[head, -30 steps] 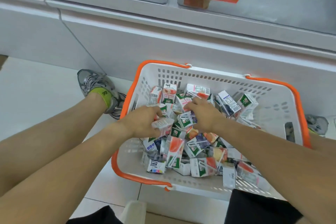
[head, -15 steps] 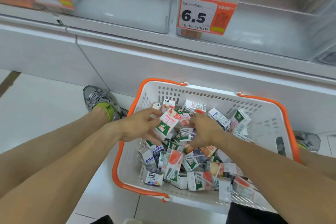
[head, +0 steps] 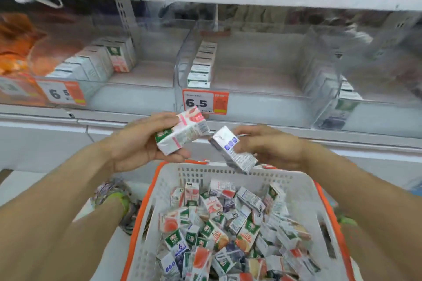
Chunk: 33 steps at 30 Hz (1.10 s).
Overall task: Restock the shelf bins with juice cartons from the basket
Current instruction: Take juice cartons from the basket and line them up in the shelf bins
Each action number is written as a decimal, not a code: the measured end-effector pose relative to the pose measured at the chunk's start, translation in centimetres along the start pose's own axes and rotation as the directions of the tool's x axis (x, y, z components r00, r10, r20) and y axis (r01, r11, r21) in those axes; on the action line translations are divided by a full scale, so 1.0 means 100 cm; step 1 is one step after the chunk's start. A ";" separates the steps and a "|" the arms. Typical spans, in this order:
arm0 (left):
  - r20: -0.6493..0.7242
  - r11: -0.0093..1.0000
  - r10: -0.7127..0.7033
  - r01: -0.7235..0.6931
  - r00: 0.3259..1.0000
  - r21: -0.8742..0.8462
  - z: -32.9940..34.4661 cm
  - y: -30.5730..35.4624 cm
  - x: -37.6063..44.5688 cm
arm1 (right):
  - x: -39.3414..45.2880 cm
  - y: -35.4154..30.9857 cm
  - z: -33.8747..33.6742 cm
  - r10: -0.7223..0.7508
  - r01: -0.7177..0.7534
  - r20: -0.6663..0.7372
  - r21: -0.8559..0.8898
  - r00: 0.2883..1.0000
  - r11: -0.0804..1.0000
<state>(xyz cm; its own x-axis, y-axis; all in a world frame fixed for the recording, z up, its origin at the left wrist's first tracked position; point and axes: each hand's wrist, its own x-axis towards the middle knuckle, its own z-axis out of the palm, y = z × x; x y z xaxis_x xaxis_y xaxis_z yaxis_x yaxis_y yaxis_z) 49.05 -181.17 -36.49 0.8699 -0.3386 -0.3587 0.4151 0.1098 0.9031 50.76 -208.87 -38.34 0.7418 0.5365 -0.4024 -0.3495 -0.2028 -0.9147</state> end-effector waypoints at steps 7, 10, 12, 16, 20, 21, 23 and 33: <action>0.009 0.973 0.085 -0.084 0.996 0.216 0.033 0.007 0.018 | -0.015 -0.015 0.004 -0.142 0.158 -0.076 0.304 0.987 0.939; -0.130 0.955 0.156 -0.116 0.979 0.274 0.048 0.005 0.041 | -0.018 -0.014 -0.006 -0.097 0.179 -0.268 0.301 0.959 0.937; -0.152 0.967 0.160 -0.123 0.975 0.224 0.058 0.006 0.054 | -0.028 -0.017 -0.020 -0.113 0.224 -0.352 0.293 0.929 0.929; -0.080 0.995 0.103 -0.104 0.992 -0.013 0.082 0.008 0.069 | -0.063 -0.021 -0.051 -0.217 0.350 -0.461 0.226 0.860 0.909; 0.006 0.980 0.123 -0.121 0.992 -0.159 0.106 0.004 0.081 | -0.104 -0.016 -0.081 -0.406 0.479 -0.593 -0.040 0.695 0.877; 0.020 0.975 0.124 -0.118 0.992 -0.190 0.111 0.002 0.084 | -0.113 -0.014 -0.089 -0.453 0.503 -0.620 -0.106 0.641 0.858; 0.077 0.965 0.117 -0.096 0.990 -0.242 0.121 -0.001 0.088 | -0.131 -0.013 -0.105 -0.516 0.543 -0.652 -0.186 0.556 0.819; 0.190 0.982 0.029 0.008 0.981 -0.191 0.149 -0.020 0.104 | -0.129 -0.027 -0.229 -0.398 0.293 -0.859 -0.310 0.321 0.905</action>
<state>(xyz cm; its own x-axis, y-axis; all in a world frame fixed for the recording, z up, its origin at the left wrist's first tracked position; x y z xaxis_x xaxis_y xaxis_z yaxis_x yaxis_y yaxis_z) 53.26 -198.85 -38.50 0.8152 -0.5065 -0.2810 0.4651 0.2832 0.8387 55.20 -234.03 -31.54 0.8693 -0.4507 0.2030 0.0784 -0.2799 -0.9568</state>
